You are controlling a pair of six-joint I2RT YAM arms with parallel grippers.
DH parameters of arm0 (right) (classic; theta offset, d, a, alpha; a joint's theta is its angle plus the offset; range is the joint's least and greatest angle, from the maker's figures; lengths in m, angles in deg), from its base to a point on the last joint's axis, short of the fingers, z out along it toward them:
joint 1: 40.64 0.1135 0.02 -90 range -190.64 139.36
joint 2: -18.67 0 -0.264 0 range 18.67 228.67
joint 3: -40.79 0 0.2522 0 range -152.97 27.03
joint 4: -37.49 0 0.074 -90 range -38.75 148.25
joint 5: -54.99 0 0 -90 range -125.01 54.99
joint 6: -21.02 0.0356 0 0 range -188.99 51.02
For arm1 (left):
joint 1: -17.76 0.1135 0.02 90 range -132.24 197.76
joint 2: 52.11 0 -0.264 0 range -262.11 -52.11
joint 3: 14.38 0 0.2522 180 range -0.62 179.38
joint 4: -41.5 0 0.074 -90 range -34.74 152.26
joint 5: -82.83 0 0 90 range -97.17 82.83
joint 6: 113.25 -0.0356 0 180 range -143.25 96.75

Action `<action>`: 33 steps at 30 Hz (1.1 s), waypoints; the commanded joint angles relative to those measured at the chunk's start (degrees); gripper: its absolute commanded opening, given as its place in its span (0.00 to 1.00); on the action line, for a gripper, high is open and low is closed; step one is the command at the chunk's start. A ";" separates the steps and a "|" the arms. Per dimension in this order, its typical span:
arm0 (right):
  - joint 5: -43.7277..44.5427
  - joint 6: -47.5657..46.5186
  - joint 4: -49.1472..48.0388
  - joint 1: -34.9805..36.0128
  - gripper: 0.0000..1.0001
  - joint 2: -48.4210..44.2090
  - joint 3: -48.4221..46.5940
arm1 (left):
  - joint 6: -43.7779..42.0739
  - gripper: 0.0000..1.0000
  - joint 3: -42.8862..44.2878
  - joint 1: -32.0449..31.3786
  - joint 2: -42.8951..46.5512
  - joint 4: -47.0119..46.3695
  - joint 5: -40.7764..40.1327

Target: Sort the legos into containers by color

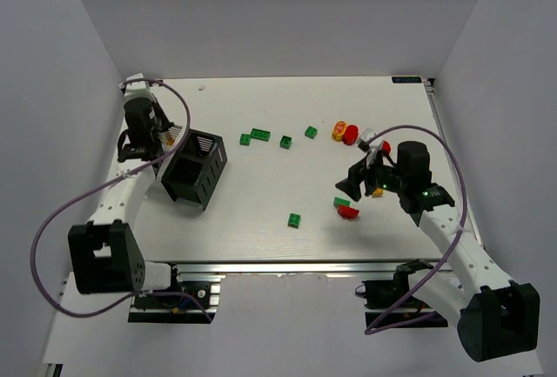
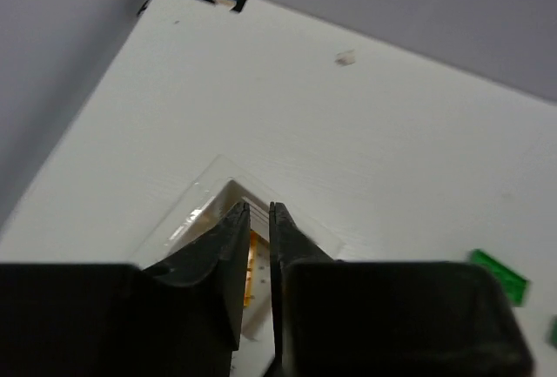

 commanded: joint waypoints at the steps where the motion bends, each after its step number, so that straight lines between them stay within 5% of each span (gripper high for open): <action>1: 6.27 9.30 -5.16 -2.08 0.73 2.48 -5.34 | 6.04 0.25 -1.48 -0.02 8.48 1.90 7.96; 4: 13.91 15.28 -4.99 -3.49 0.76 6.08 -9.38 | 10.78 0.50 -2.81 -1.07 13.14 6.72 12.10; 10: 22.54 21.28 -3.14 -4.02 0.76 13.20 -15.35 | 15.36 0.71 -5.45 -4.94 19.12 15.25 21.77; 14: 19.30 17.78 -3.58 -4.46 0.79 17.60 -17.29 | 16.94 0.73 -6.85 -5.12 22.19 20.09 25.73; 17: 12.81 4.53 -2.01 -4.46 0.89 22.17 -19.66 | 18.26 0.74 -9.48 -5.12 26.32 20.62 27.40; 22: 7.16 -16.65 4.05 -5.69 0.89 32.61 -26.42 | 19.84 0.74 -11.77 -5.21 30.02 22.29 29.69; 33: 3.12 -27.58 14.70 -8.50 0.89 54.69 -49.02 | 20.02 0.75 -10.55 -5.21 31.87 25.98 33.39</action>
